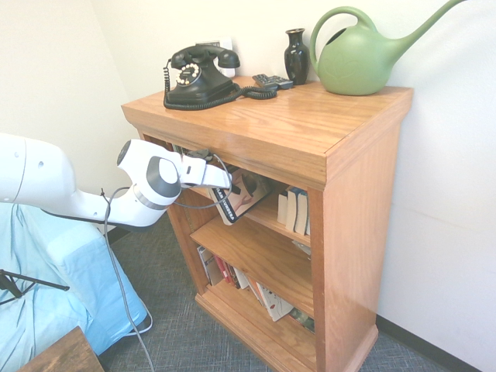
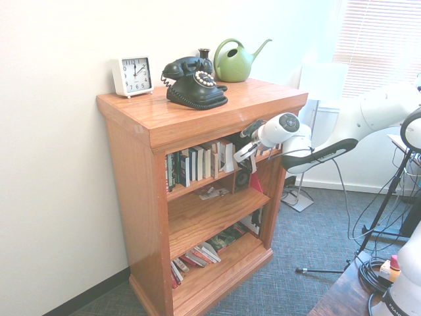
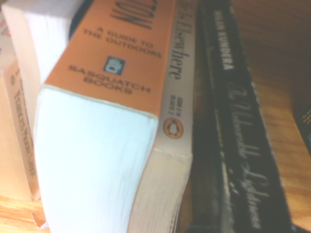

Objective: Organize the shelf

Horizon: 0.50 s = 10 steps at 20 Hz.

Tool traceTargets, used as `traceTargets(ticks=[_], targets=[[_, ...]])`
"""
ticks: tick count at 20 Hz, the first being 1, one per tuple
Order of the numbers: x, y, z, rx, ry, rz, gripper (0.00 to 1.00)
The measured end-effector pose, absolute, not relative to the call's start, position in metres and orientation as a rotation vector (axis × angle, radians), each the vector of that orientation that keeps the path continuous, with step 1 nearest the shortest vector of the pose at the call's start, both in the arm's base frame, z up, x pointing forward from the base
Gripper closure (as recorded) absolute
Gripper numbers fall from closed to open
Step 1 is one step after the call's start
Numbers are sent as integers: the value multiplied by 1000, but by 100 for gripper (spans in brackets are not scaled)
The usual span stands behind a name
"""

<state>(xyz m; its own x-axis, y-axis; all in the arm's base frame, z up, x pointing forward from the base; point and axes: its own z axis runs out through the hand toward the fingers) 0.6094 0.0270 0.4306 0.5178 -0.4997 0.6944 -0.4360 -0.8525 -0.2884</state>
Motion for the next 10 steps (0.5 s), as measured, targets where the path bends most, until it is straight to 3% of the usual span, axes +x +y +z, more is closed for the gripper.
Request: traceTargets(ticks=[10], targets=[[556, 42, 430, -2657, 813, -1213, 0]])
